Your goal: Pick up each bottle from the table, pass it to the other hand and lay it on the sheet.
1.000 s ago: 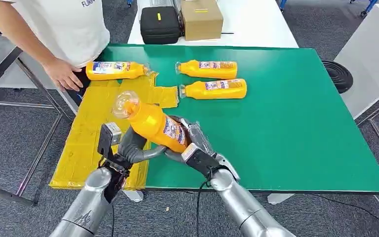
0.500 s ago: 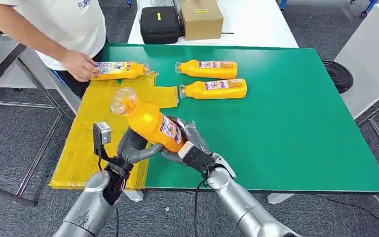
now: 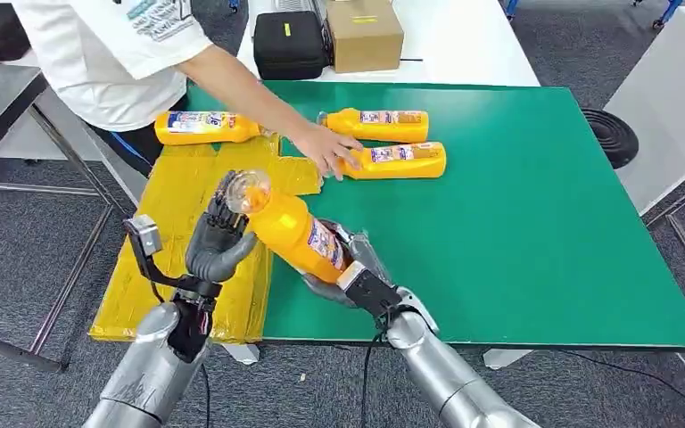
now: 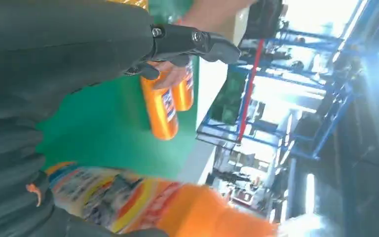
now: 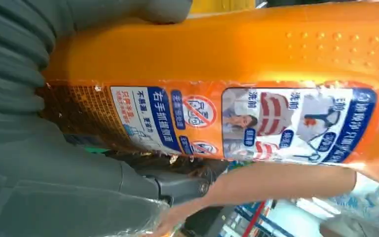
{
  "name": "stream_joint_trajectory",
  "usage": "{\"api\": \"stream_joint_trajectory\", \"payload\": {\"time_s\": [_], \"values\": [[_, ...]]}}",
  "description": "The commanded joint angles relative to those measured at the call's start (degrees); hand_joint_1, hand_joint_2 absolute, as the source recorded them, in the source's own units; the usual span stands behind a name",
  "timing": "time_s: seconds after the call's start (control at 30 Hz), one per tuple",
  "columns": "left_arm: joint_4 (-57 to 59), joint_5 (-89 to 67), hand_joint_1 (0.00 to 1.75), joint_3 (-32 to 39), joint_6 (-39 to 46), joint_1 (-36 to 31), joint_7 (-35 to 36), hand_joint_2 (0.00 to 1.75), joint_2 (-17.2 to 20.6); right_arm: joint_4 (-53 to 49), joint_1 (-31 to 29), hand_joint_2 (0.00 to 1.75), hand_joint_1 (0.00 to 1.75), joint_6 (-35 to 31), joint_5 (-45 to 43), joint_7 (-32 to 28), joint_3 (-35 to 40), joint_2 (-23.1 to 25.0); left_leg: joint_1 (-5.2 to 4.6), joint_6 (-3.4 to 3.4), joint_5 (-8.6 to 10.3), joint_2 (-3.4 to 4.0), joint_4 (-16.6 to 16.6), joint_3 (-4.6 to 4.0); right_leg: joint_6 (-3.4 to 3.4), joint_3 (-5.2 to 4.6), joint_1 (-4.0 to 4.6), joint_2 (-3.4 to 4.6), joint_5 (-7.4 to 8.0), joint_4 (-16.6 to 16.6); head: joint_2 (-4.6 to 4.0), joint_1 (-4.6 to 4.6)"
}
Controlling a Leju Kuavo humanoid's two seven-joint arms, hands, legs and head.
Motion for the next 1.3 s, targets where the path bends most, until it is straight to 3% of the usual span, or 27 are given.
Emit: {"api": "stream_joint_trajectory", "payload": {"time_s": [0.03, 0.33, 0.67, 1.07, 1.3], "values": [[-1.2, -0.6, 0.00, 0.6, 0.0, -0.9, 0.1, 1.75, 1.1, 2.0, -1.4, 1.75, 1.75, 0.3, -0.1, -0.1, 0.2, -1.1, 0.02, -0.01, -0.09, 0.04, 0.0, 0.20, -0.12, 0.22, 0.05, -0.03, -0.08, 0.0, 0.00, 0.02], [-1.8, -5.9, 0.00, -4.4, -3.9, -0.4, -0.1, 1.75, 3.0, 0.5, -1.6, 1.75, 1.75, -0.1, -0.8, -0.1, -0.9, -1.4, 0.02, -0.02, -0.12, 0.05, 0.0, 0.27, -0.16, 0.29, 0.05, -0.03, -0.11, 0.0, 0.00, 0.00], [1.4, -9.7, 0.00, -2.0, -4.1, -1.3, -1.2, 1.75, 3.2, -4.2, -0.3, 1.75, 1.75, -0.7, -1.6, -0.1, -4.3, -2.8, -0.01, 0.00, -0.09, 0.01, 0.0, 0.22, -0.13, 0.24, 0.03, -0.06, -0.09, 0.0, 0.00, 0.00], [1.6, -10.6, 0.00, -2.8, -6.6, -1.9, -2.4, 1.75, 3.0, -3.1, -0.2, 1.75, 1.75, 0.0, -1.4, -0.1, -5.2, -2.7, 0.01, -0.02, -0.08, -0.02, 0.0, 0.22, -0.14, 0.24, 0.04, -0.08, -0.09, 0.0, 0.00, 0.00], [0.2, -11.5, 0.00, -3.9, -10.5, -2.7, -1.6, 1.75, 1.1, 2.5, -1.5, 1.75, 1.75, 0.1, 2.5, -0.1, -3.8, -0.6, 0.00, 0.00, -0.05, -0.03, 0.0, 0.13, -0.09, 0.15, 0.02, -0.08, -0.06, 0.0, 0.00, 0.00]]}}
